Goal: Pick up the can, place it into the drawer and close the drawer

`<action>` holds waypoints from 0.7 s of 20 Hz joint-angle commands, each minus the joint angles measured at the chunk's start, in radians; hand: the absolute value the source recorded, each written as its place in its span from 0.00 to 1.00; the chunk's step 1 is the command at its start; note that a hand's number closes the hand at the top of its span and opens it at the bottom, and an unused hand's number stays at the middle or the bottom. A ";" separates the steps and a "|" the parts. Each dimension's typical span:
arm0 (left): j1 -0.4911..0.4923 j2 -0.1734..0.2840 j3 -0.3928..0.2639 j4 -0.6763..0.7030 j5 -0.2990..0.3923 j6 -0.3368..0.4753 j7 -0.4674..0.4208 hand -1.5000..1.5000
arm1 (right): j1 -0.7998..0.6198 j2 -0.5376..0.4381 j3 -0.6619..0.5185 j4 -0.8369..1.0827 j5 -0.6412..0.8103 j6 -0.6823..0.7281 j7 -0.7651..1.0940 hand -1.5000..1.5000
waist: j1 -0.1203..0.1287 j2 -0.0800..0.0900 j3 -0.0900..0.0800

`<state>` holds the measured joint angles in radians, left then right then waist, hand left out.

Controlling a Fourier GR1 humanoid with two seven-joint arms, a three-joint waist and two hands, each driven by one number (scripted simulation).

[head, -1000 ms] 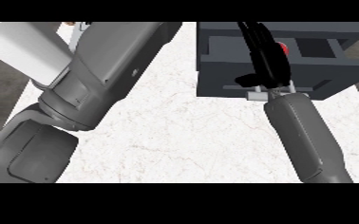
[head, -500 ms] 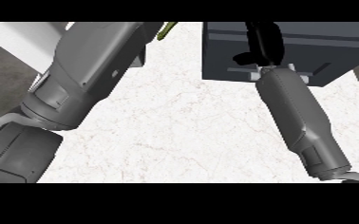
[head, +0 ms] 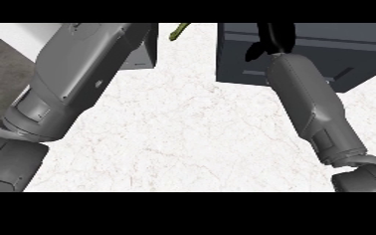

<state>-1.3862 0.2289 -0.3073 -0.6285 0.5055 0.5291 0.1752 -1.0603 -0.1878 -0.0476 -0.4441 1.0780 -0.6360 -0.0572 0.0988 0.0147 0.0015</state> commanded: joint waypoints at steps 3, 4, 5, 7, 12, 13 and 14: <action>0.068 0.072 0.007 -0.087 0.002 -0.039 0.025 0.00 | -0.138 -0.003 -0.039 0.081 -0.010 -0.023 -0.001 0.00 | 0.012 0.004 -0.001; 0.069 0.052 -0.004 -0.109 -0.004 -0.027 0.026 0.00 | -0.126 -0.014 -0.056 0.083 -0.027 -0.048 -0.030 0.00 | 0.018 0.007 0.000; 0.096 0.058 -0.012 -0.118 -0.011 -0.023 0.027 0.00 | -0.158 -0.008 -0.056 0.088 -0.030 -0.015 -0.025 0.00 | 0.015 0.003 -0.001; 0.127 0.047 -0.016 -0.155 -0.007 -0.008 0.041 0.00 | -0.155 -0.024 -0.094 0.089 -0.076 0.000 -0.073 0.00 | 0.018 0.001 0.000; 0.155 0.088 -0.006 -0.221 0.000 -0.023 0.061 0.00 | -0.167 0.007 -0.151 0.085 -0.146 0.003 -0.154 0.00 | 0.021 0.001 0.000; 0.162 0.106 -0.022 -0.243 -0.013 -0.031 0.075 0.00 | -0.126 0.022 -0.150 0.088 -0.139 -0.056 -0.176 0.00 | 0.021 0.001 0.001; 0.167 0.133 0.006 -0.237 0.006 -0.052 0.078 0.00 | -0.192 0.018 -0.156 0.086 -0.147 0.006 -0.157 0.00 | 0.012 0.000 0.000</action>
